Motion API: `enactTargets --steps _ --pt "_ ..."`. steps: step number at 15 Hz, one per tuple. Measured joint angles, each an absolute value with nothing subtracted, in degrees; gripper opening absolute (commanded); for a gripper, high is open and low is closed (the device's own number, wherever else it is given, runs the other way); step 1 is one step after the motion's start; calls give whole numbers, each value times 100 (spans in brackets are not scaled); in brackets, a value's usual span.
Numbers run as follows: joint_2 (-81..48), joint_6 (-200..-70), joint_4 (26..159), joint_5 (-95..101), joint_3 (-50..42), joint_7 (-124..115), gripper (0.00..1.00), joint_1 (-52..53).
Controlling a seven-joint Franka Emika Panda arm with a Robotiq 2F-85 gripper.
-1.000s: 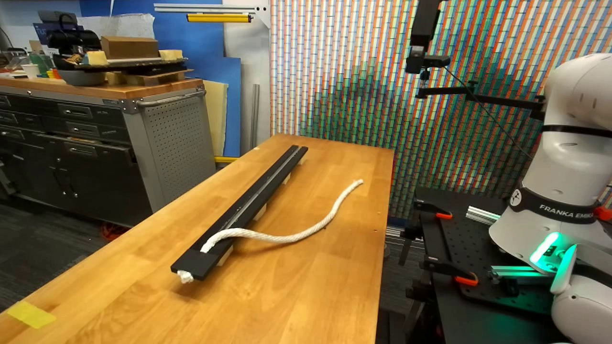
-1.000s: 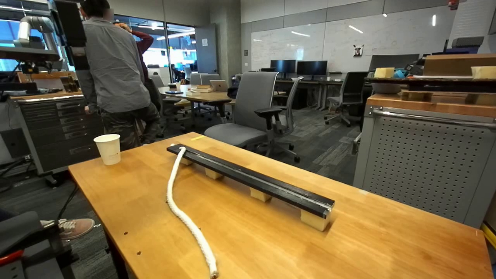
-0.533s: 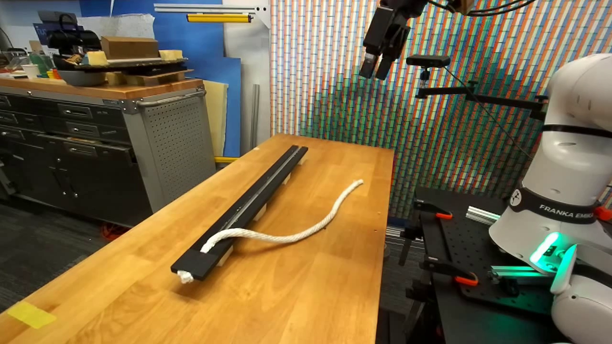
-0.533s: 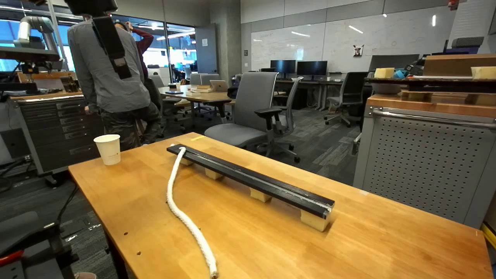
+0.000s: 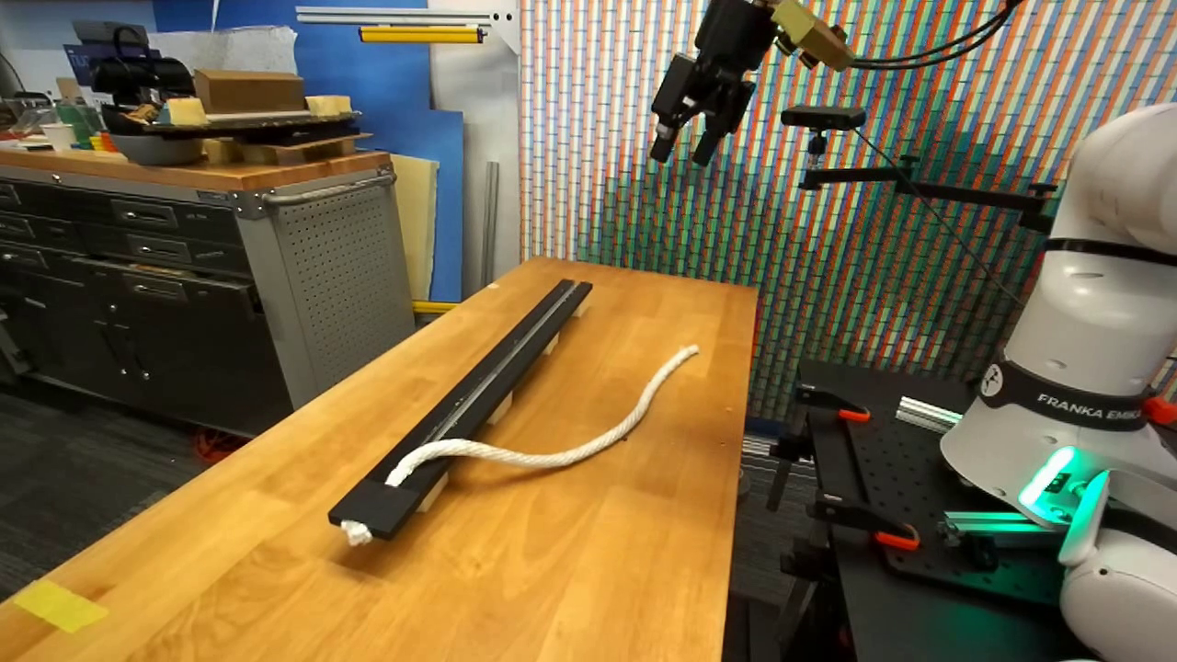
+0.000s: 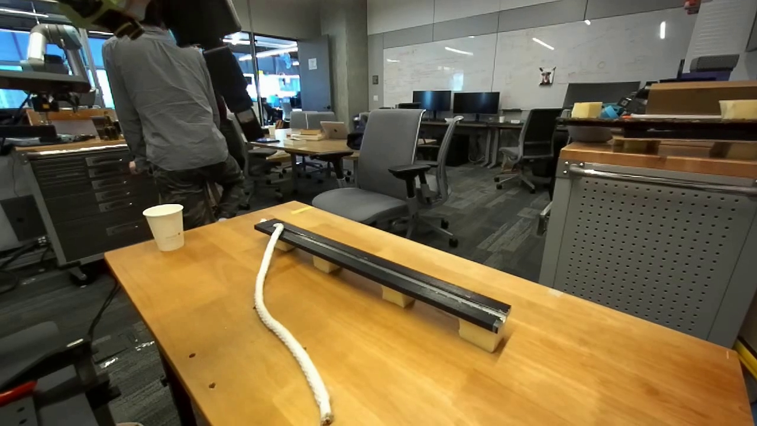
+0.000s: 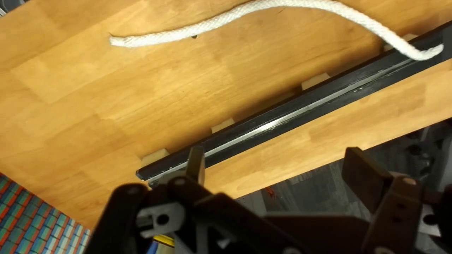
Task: Straighten the white string on the black object
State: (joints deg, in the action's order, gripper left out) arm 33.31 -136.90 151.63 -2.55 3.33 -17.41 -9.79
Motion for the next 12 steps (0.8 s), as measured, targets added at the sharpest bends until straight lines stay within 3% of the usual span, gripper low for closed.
enactTargets --steps 12 --pt "2771 -13760 14952 9 352 -2367 100 -1346"
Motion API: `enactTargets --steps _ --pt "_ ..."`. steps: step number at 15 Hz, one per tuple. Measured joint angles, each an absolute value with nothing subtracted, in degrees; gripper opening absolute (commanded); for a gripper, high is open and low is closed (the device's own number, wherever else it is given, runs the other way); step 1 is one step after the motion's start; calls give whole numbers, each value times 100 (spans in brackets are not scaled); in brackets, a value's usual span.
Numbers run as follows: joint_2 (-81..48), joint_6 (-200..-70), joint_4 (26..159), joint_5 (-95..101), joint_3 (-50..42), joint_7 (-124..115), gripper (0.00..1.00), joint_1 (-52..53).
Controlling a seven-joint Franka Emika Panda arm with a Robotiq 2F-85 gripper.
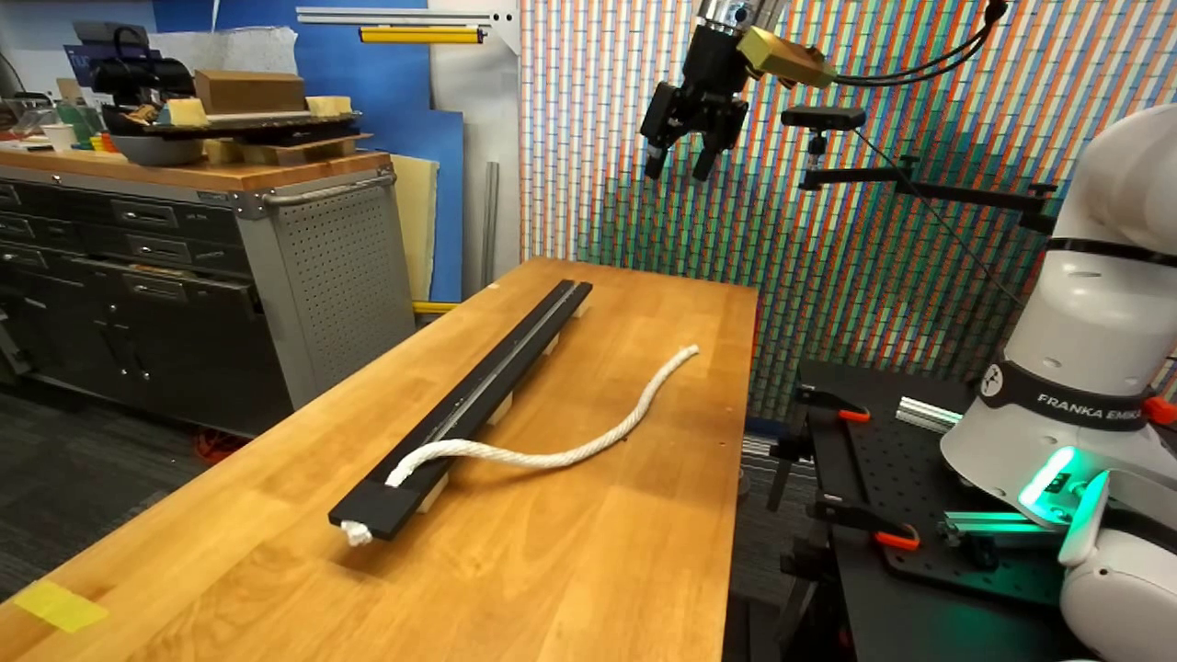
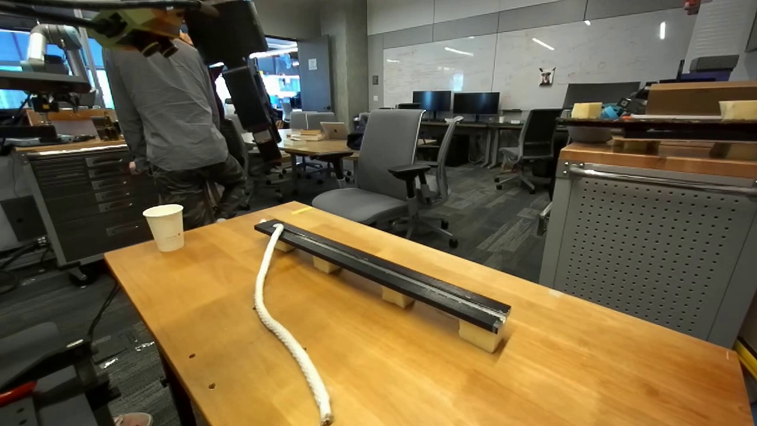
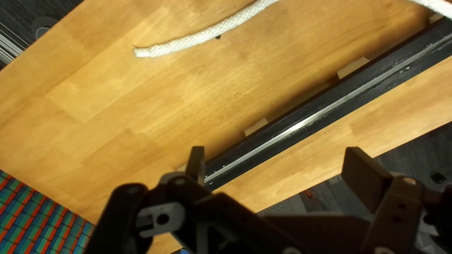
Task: Straighten the white string on the black object
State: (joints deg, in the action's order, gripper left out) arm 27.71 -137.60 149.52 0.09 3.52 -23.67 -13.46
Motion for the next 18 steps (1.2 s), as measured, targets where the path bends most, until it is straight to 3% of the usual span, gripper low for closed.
enactTargets --steps 6,18 --pt "2552 -13767 15007 -102 241 -2627 100 -1344" --pt "395 -14911 14704 -1246 -503 -3746 100 -1354"
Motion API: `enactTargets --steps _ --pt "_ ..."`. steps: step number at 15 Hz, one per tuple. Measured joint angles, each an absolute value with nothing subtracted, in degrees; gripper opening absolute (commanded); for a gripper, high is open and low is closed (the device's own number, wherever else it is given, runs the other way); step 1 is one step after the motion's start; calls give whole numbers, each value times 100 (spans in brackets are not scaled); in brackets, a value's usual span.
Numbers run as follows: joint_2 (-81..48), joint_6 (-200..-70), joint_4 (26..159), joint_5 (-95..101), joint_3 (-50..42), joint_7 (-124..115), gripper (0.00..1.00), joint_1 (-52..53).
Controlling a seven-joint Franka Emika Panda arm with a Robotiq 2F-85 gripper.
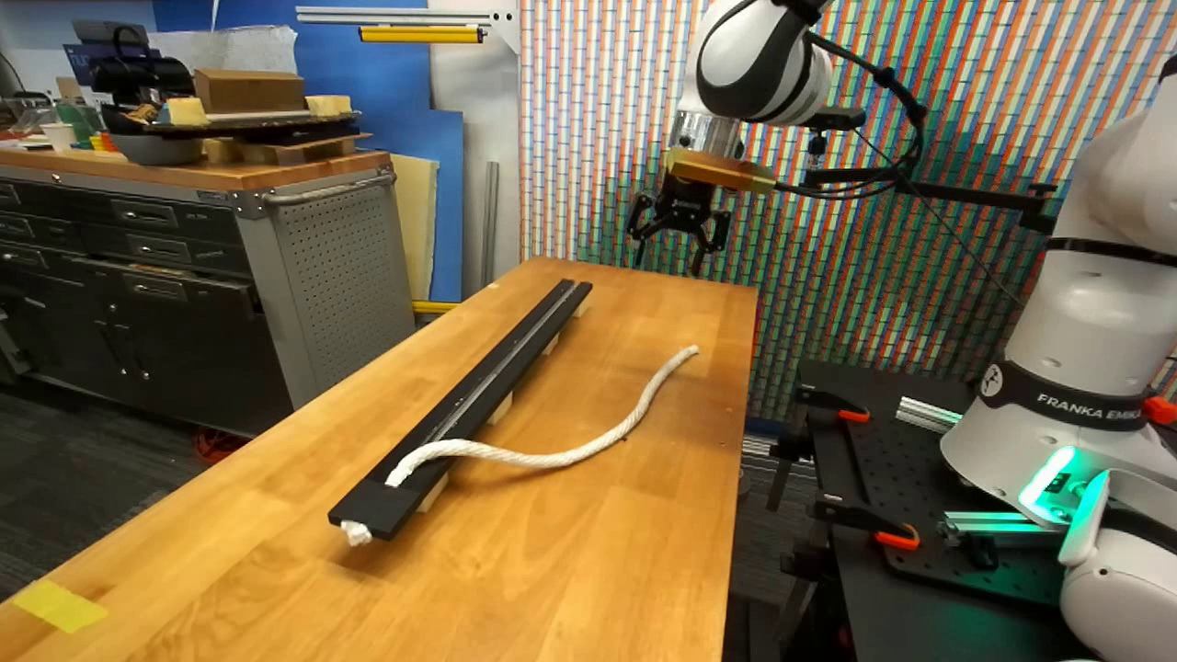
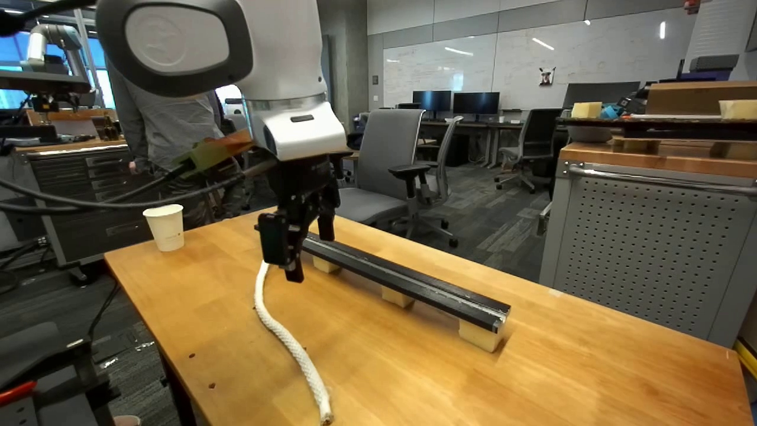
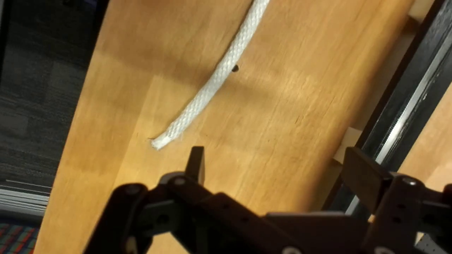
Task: Straighten the white string on the black object
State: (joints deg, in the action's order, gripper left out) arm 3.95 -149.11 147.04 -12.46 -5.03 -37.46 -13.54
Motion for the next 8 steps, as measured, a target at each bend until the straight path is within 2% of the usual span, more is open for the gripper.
enactTargets --steps 8 --pt "-547 -15466 14425 -1475 -889 -4225 100 -1348"
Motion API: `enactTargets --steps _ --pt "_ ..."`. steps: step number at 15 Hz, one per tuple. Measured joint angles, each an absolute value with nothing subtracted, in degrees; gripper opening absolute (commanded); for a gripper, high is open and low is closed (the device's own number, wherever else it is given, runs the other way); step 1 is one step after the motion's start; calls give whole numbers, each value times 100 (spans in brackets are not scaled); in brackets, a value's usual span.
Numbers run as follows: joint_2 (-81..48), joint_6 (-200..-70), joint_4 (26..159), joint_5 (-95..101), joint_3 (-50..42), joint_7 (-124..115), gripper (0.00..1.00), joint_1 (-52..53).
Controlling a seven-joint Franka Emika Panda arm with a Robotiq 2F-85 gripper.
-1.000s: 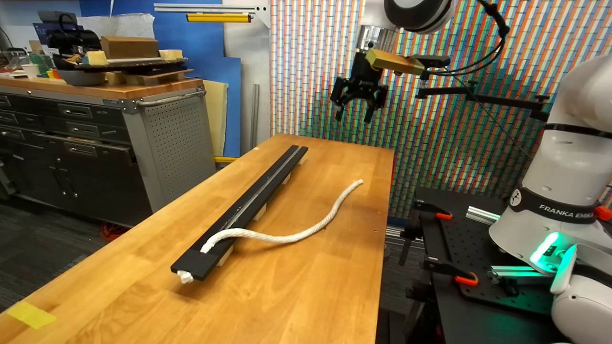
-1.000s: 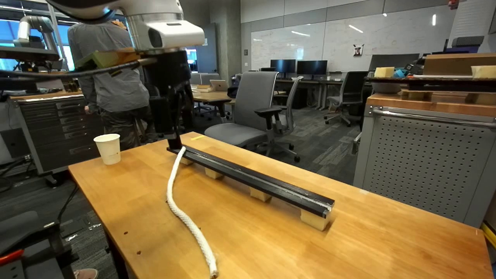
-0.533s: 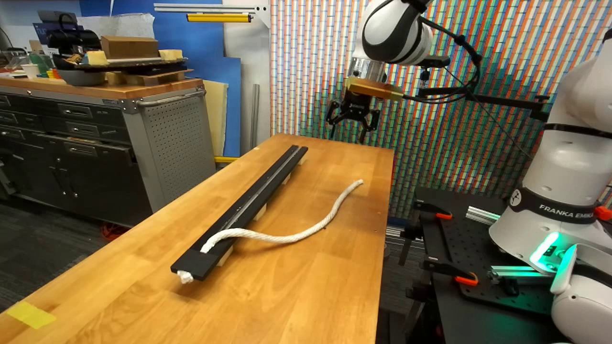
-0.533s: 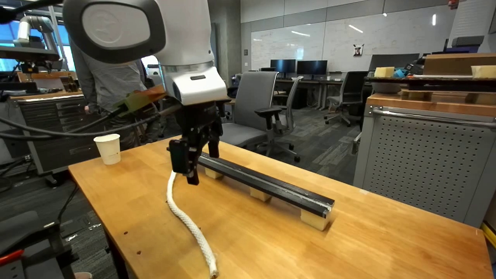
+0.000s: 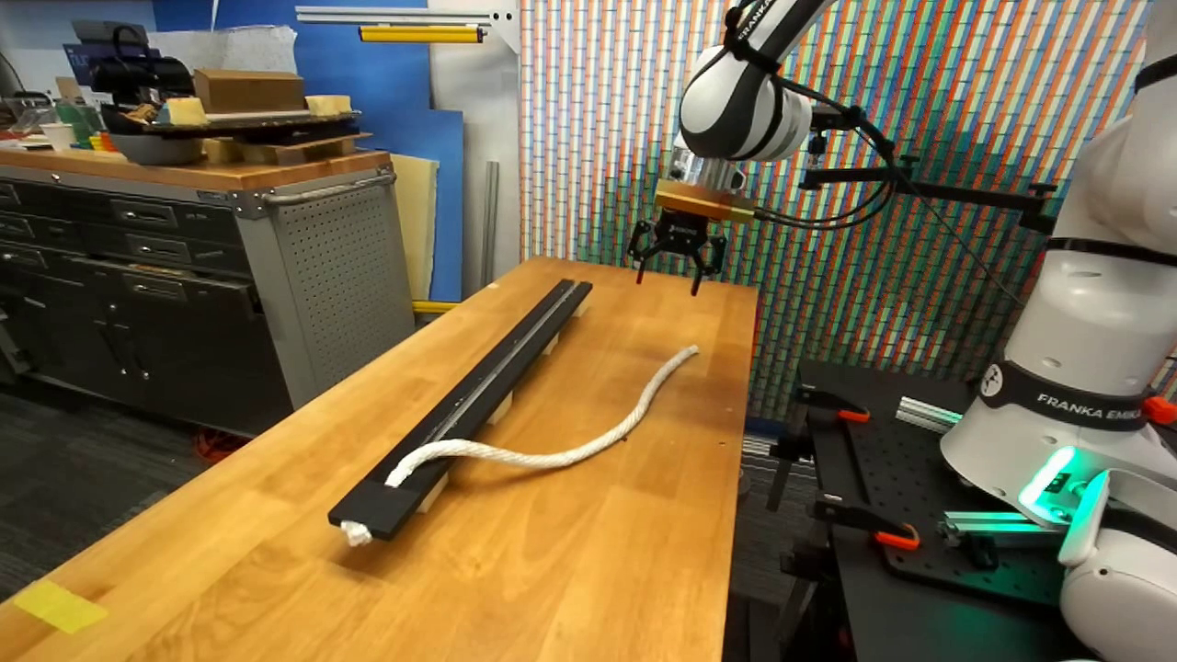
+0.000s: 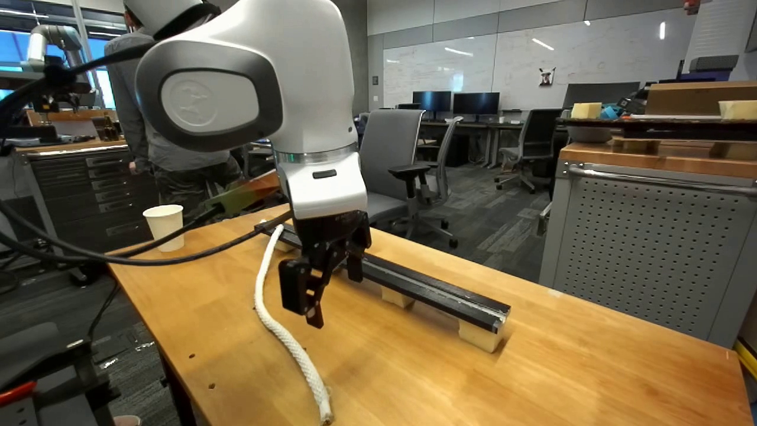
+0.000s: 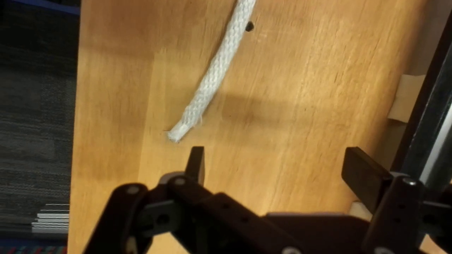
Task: Straighten the white string on the black object
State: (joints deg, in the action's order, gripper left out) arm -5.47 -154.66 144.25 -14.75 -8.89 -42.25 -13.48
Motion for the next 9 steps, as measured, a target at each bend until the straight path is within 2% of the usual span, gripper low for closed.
enactTargets --steps 9 --pt "-1290 -15473 14165 -1670 -1018 -4316 100 -1343"
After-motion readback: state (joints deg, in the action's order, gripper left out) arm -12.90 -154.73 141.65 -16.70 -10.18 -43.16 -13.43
